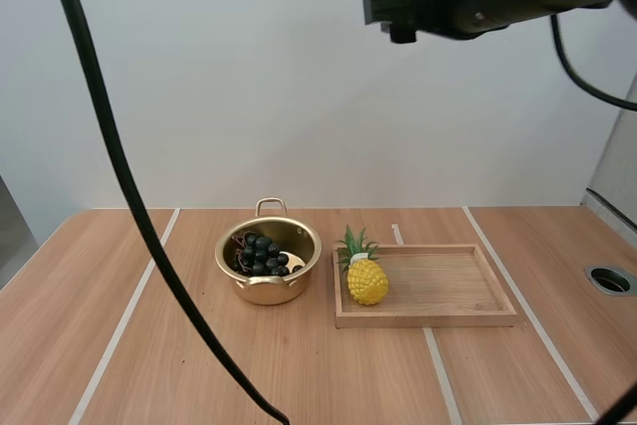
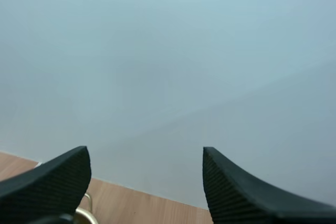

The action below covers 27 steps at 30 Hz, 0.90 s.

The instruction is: Open the pot, put the grape inside, and close it

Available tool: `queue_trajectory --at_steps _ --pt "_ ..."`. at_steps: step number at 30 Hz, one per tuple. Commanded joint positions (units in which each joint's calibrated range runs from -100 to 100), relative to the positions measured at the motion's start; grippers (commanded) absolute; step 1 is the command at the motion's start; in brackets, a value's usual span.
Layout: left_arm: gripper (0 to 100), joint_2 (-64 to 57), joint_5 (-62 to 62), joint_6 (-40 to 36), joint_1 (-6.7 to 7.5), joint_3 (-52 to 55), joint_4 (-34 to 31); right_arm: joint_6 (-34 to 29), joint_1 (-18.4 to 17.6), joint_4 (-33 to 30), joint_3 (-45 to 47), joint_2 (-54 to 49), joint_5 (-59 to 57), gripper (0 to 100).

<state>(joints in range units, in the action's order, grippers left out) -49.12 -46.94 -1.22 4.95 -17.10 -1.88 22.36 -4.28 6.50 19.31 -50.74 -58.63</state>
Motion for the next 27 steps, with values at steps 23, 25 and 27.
queue_trajectory --at_steps 23,25,27 --pt "0 11.1 -30.4 3.7 0.12 14.5 1.5 -0.4 4.5 -7.9 -0.5 -11.6 -2.2 0" --pt "0 12.1 -30.4 5.3 0.12 17.4 2.7 -0.4 4.5 -7.9 -0.5 -11.6 -2.2 0" --pt "0 12.8 -30.4 7.3 0.12 20.5 4.2 -0.4 4.5 -7.7 -0.5 -11.6 -2.1 0"
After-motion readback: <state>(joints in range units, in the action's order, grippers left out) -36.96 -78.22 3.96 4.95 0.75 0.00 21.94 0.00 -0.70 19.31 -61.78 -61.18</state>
